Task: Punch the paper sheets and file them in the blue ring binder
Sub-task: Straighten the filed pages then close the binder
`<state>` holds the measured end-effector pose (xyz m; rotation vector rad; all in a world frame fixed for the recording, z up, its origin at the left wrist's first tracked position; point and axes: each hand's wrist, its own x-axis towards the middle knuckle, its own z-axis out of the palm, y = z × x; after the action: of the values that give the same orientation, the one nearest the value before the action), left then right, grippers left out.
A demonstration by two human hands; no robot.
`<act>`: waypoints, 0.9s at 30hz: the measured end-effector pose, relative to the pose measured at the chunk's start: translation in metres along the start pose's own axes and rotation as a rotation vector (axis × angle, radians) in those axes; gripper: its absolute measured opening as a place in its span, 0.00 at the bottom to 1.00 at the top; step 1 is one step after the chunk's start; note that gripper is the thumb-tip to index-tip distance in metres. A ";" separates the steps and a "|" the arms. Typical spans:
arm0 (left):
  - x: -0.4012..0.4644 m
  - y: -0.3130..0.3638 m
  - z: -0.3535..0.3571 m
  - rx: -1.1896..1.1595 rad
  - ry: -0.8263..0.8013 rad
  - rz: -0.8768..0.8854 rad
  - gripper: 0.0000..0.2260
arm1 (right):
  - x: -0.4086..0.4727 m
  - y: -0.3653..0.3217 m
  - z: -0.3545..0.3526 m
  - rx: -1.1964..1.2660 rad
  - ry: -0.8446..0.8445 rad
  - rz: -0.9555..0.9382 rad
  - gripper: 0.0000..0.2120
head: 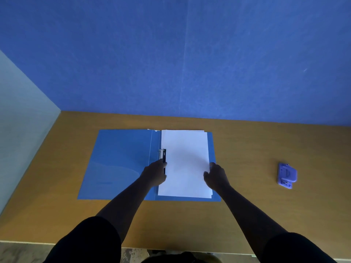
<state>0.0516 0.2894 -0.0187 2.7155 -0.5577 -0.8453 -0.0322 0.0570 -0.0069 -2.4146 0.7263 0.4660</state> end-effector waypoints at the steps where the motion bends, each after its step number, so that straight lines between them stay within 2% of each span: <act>1: 0.001 0.000 0.002 0.012 -0.009 -0.003 0.23 | -0.001 0.000 0.002 -0.047 0.002 -0.022 0.24; 5: 0.002 0.002 0.007 -0.021 0.020 0.000 0.22 | -0.001 0.001 0.007 -0.277 -0.034 -0.149 0.28; 10: 0.000 0.001 0.007 -0.108 0.029 -0.016 0.27 | 0.002 0.002 0.010 -0.477 -0.058 -0.290 0.25; 16: 0.000 0.000 0.010 -0.157 0.039 -0.034 0.25 | 0.007 0.003 0.015 -0.584 -0.120 -0.401 0.30; 20: 0.001 -0.004 0.011 -0.163 0.040 -0.064 0.19 | 0.015 0.004 0.012 -0.581 -0.150 -0.436 0.30; 23: 0.001 -0.006 0.012 -0.152 0.039 -0.073 0.21 | 0.017 0.004 0.007 -0.546 -0.141 -0.410 0.29; 27: 0.002 -0.003 0.010 -0.200 0.059 -0.091 0.22 | 0.013 0.002 0.005 -0.191 0.040 -0.162 0.24</act>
<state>0.0486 0.2902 -0.0286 2.5891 -0.3204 -0.7940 -0.0238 0.0530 -0.0179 -2.6428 0.5177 0.4398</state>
